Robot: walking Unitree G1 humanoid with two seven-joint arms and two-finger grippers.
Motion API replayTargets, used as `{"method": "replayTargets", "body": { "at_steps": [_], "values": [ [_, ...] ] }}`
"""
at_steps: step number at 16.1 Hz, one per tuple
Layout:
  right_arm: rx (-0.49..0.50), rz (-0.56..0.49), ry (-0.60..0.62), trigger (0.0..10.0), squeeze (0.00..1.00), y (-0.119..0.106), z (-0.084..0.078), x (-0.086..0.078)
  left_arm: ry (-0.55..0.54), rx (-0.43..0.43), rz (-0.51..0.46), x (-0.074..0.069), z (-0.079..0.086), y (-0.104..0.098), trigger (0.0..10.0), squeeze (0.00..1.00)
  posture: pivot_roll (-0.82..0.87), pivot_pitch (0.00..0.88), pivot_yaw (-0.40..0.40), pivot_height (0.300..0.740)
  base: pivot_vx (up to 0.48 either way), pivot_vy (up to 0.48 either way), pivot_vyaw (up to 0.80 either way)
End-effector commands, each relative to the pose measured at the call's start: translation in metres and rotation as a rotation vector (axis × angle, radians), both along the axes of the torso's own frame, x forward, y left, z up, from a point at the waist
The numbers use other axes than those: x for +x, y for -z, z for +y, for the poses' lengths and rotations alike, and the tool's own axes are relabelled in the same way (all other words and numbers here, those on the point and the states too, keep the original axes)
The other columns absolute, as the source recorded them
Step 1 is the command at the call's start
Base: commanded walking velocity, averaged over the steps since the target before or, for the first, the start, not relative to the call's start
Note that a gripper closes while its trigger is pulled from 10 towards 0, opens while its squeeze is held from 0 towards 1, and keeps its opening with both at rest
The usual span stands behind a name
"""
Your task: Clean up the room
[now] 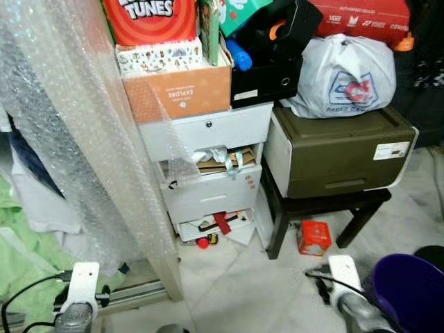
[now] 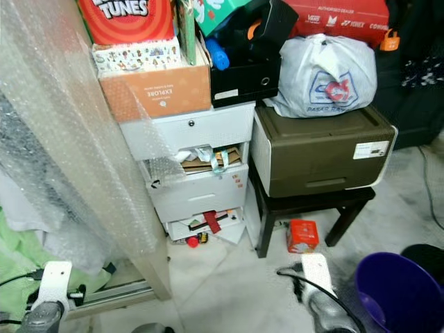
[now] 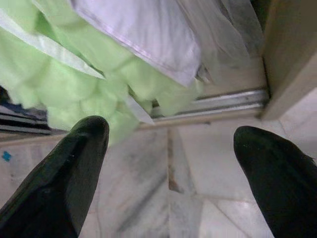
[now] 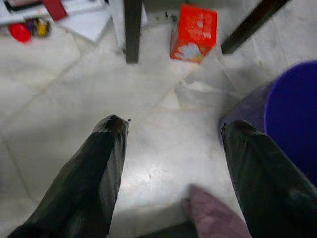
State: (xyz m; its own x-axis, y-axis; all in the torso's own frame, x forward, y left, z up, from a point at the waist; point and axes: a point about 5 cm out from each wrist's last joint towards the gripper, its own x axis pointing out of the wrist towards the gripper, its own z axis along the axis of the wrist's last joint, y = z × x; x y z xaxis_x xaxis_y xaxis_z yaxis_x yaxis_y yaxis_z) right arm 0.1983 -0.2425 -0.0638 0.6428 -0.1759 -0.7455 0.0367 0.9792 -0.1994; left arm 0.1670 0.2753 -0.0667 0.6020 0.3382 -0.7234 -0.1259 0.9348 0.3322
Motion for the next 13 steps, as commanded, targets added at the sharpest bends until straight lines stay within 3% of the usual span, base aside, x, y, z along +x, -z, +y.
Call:
{"method": "replayTargets", "body": {
  "at_steps": [1,4,11,13],
  "values": [
    [-0.019,-0.013,-0.002,10.0,0.0,-0.002,-0.001,0.003,0.013,0.0,0.009,0.004,-0.001,-0.001,10.0,0.0,-0.04,0.0,0.025,0.74,0.0,0.0,0.79],
    [-0.015,-0.01,0.03,10.0,0.0,-0.002,-0.002,0.003,0.025,0.003,0.002,0.011,-0.006,-0.002,10.0,0.0,-0.05,0.0,0.031,0.74,0.0,0.0,0.7],
    [-0.028,-0.002,0.045,10.0,0.0,-0.002,-0.002,0.004,0.008,-0.012,-0.003,0.013,-0.008,-0.002,10.0,0.0,-0.05,0.0,0.031,0.74,0.0,0.041,0.0],
    [-0.026,-0.002,0.041,10.0,0.0,-0.002,-0.002,0.004,0.008,-0.009,0.004,0.012,-0.007,-0.001,10.0,0.0,-0.04,0.0,0.031,0.74,0.0,0.304,-0.71]
  ]
}}
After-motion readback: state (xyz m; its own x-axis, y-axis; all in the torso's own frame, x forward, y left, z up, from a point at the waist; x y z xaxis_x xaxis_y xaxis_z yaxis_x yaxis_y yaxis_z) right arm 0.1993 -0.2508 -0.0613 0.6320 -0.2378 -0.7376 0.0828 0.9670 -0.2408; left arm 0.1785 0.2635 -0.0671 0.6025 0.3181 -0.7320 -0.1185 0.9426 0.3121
